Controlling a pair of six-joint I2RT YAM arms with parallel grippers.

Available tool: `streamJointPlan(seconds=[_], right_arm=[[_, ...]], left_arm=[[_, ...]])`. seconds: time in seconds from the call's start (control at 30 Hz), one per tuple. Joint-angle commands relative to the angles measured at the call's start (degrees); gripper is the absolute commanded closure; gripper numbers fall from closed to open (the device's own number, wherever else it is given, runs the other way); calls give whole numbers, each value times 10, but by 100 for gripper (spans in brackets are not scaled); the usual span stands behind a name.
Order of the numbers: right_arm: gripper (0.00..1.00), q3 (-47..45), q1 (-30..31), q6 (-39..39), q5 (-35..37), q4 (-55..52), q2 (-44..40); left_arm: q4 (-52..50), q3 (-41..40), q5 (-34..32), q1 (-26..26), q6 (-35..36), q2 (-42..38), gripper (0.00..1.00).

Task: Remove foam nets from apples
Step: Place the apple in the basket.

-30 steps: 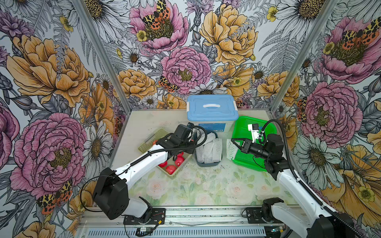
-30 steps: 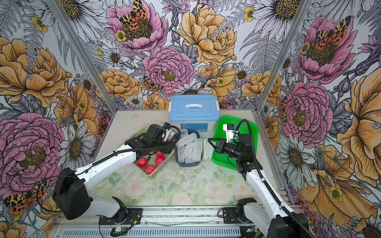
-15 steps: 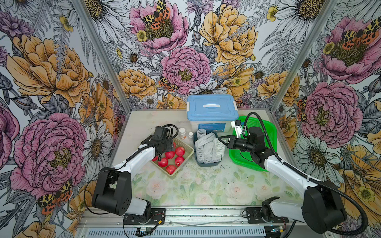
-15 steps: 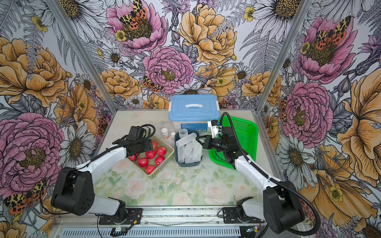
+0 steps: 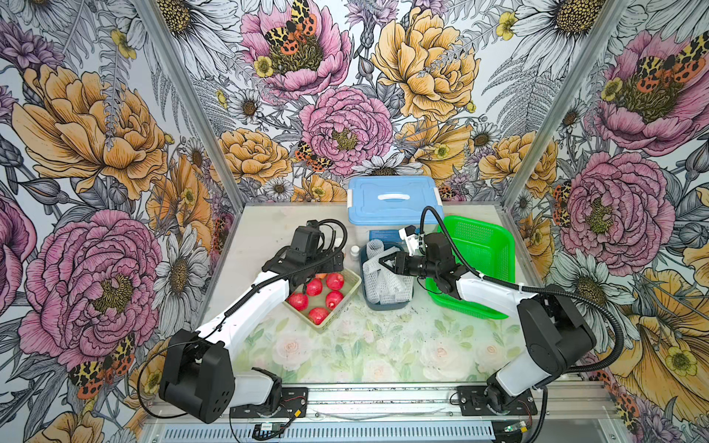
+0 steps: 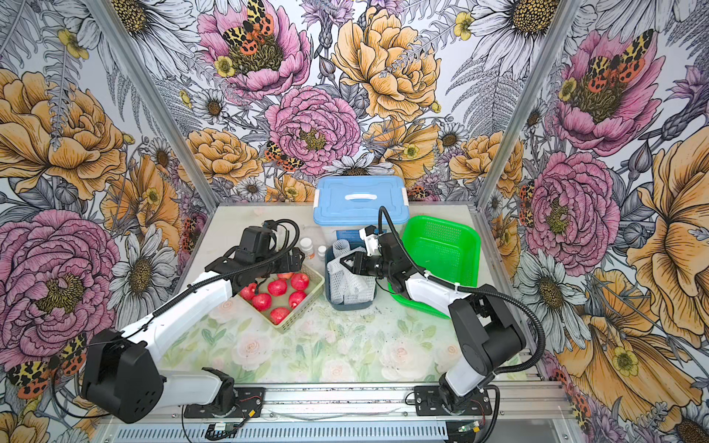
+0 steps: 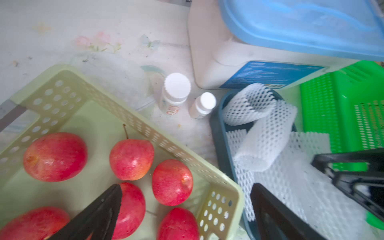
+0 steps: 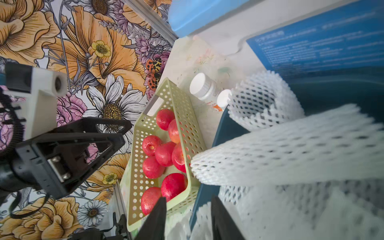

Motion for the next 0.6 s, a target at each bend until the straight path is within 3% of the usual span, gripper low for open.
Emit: streamJointPlan(seconds=[0.0, 0.1, 0.37, 0.57], right_arm=[[50, 41, 0, -25, 26, -4, -5], [47, 70, 0, -41, 26, -41, -8], [7, 126, -1, -74, 38, -114, -42], [3, 111, -15, -77, 57, -130, -71]], left_arm=[[12, 19, 30, -9, 26, -2, 1], [12, 23, 32, -9, 27, -1, 1], [35, 8, 51, -1, 25, -34, 1], [34, -5, 49, -6, 10, -46, 1]])
